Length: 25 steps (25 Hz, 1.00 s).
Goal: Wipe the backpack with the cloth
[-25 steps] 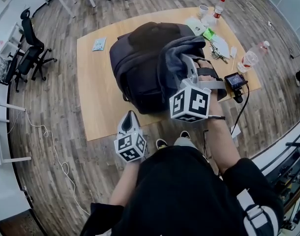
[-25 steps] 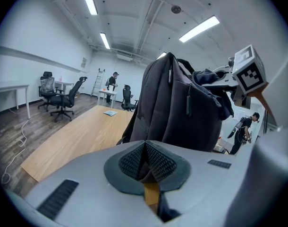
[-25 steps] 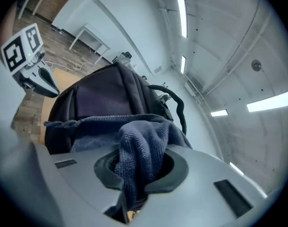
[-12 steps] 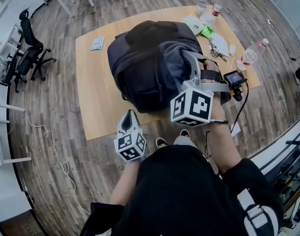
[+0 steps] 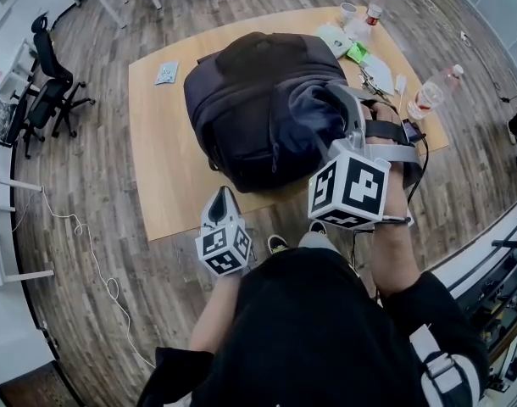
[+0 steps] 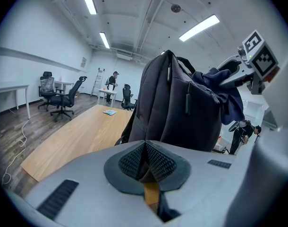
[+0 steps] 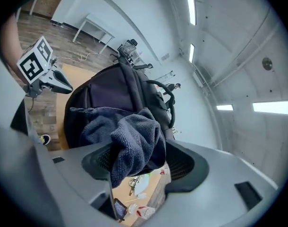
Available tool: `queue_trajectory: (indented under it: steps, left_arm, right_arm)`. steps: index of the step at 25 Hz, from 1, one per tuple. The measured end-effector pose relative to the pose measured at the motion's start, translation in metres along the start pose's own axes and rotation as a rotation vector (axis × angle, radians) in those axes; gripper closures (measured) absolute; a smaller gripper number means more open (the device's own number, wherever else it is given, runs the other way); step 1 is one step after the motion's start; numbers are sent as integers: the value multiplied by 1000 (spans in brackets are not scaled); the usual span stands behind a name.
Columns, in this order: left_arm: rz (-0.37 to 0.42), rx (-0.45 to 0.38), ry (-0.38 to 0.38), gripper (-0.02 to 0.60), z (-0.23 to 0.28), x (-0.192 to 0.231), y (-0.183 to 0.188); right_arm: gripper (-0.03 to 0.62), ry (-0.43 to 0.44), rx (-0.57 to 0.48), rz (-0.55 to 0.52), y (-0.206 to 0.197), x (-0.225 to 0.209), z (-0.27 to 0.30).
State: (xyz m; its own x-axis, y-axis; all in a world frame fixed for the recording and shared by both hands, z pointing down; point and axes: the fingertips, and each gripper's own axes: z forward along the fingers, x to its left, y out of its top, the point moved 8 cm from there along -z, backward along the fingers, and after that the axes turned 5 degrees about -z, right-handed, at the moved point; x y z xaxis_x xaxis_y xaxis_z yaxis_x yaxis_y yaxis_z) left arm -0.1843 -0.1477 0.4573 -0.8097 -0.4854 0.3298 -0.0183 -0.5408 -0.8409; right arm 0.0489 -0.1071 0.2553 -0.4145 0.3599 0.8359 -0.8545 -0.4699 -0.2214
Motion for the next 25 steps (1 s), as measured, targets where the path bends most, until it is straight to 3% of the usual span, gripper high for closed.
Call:
queue_trajectory:
  steps: [3,8,9,11,15,16,17,20,25]
  left_arm:
    - [2,3,-5,568,0,-1,0]
    - [-3,-4,-6,568,-1,3,-2]
    - [-5,-6,-4,567,-2,4,-2]
    - [-11,-9,0,567,-2,7,-2]
    - [-21,-2,11,568,-1,14,-3]
    - [-22,0,13,567,-1,14,-3]
    - [-22,1,13,567,-1,14,-3]
    - [-21,4,10,567,-2,13,-3]
    - [-18,3,7,566,-2,13,-3]
  right_arm:
    - [290,-83,-78,-17,3,-6,4]
    - [290,-19,-160,-52,-1,9,41]
    - [313,2,-176,-52,-3,12,46]
    - [447,44,-208,-26,-4,20,50]
    - [461,106,-270,143,-9,21,49]
    - [450,167,-300,208,-11,19,48]
    - [379,241,-334,270,-12,18,47]
    - [290,398,-412,395,-11,17,42]
    - [275,435,-429,390,3,33,42]
